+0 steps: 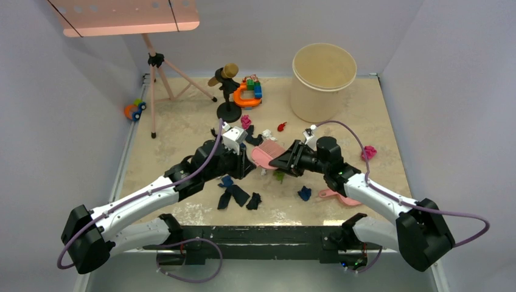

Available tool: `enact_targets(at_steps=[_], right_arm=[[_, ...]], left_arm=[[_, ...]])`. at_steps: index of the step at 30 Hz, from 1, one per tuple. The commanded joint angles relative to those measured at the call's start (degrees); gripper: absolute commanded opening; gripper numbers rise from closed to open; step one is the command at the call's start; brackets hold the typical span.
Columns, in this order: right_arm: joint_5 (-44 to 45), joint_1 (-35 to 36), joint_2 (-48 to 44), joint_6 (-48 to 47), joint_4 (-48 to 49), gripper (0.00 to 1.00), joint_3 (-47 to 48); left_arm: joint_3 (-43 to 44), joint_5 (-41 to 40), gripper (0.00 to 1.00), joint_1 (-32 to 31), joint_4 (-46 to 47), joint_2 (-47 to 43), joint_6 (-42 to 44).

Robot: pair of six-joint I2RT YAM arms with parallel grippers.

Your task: Sweep away the paper scraps from the table

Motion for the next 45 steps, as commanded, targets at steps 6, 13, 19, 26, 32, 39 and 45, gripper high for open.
enact_targets(at_steps=[6,13,19,26,32,39,45], right_arm=[[-1.18,0.56,-1.62,0.05,2.27,0.0,4.02],[4.84,0.63,-8.28,-8.37,-11.23,0.0,6.71],[11.03,0.63,-19.13,-11.83,-13.73,0.0,7.2],[15.53,0.62,-30.47,-4.59,3.24,0.0,-0.28],[15.54,0.63,-28.68,-3.41,6.99,0.0,-0.39],[17.46,0.63,-29.15,-1.25,9.63,0.0,-1.97],[16.95,0.63,-27.34,1.36,11.91,0.0,-2.96]], left_arm=[[-0.33,1.94,0.2,-0.13,4.8,-2.64,-3.4],[-4.14,10.2,0.87,7.22,7.57,-6.94,-14.39],[-3.35,20.04,0.99,13.51,9.08,-5.28,-27.29],[-13.54,21.87,0.9,13.36,45.23,1.11,-51.82],[-12.33,19.74,0.8,10.56,57.49,7.08,-57.25],[-11.15,17.14,0.78,8.87,59.42,6.62,-57.36],[-10.17,16.58,0.68,7.17,61.49,8.38,-57.6]])
